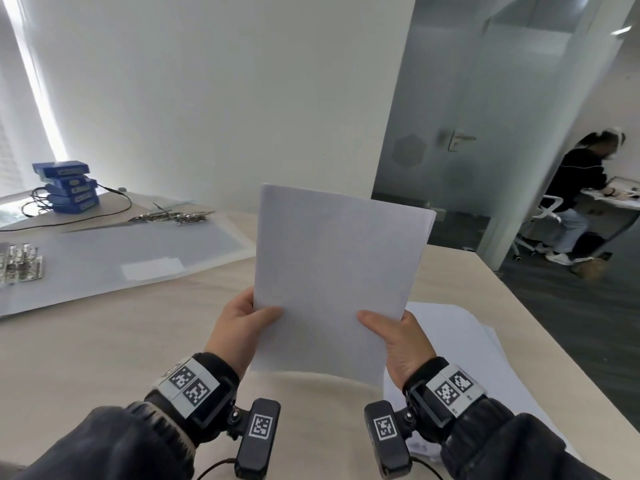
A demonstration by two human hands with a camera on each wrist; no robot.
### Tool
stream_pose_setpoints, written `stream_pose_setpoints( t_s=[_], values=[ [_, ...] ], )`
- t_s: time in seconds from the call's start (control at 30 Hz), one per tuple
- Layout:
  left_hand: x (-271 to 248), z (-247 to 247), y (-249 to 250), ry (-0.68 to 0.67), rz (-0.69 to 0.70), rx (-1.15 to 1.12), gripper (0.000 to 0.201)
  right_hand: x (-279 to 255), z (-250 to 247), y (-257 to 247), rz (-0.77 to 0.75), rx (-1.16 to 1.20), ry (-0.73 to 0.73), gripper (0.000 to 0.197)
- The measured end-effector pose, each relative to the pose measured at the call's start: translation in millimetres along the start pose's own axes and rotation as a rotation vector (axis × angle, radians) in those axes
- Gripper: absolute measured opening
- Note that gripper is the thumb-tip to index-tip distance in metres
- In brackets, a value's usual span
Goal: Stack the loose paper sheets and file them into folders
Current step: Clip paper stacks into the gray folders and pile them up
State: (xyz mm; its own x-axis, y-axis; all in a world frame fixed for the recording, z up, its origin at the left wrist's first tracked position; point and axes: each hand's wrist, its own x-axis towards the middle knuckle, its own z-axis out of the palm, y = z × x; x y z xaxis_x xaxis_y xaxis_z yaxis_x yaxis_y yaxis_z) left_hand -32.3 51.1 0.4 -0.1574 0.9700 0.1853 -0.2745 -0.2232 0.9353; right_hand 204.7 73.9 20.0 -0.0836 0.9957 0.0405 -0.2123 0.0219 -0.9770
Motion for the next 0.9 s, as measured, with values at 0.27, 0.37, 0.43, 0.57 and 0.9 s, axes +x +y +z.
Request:
stream_pose_setpoints(
  t_s=[0.27,0.37,0.43,0.57,0.9],
  values=[
    [3.0,-7.2,-16.4,-0.062,-0.110,0.074,0.044,-3.2,-8.7,13.7,0.022,-0.093,-0.041,0.020],
    [1.8,-12.4,-19.4,-0.095,-0.145,0.121,0.048,-1.1,-6.2,15.2,0.029,-0.111,-0.059,0.020],
    [3.8,-17.8,-19.3,-0.120,-0.163,0.113,0.054,3.1,-2.8,14.9,0.052,-0.098,-0.067,0.018],
    [6.2,-30.7,-19.2,-0.139,-0.266,0.135,0.060,10.2,8.3,16.6,0.061,-0.129,-0.077,0.020],
    [22.5,-75.1,-1.1,0.123,-0.259,0.284,0.028,43.5,53.6,50.3,0.113,-0.408,-0.146,0.014]
  ],
)
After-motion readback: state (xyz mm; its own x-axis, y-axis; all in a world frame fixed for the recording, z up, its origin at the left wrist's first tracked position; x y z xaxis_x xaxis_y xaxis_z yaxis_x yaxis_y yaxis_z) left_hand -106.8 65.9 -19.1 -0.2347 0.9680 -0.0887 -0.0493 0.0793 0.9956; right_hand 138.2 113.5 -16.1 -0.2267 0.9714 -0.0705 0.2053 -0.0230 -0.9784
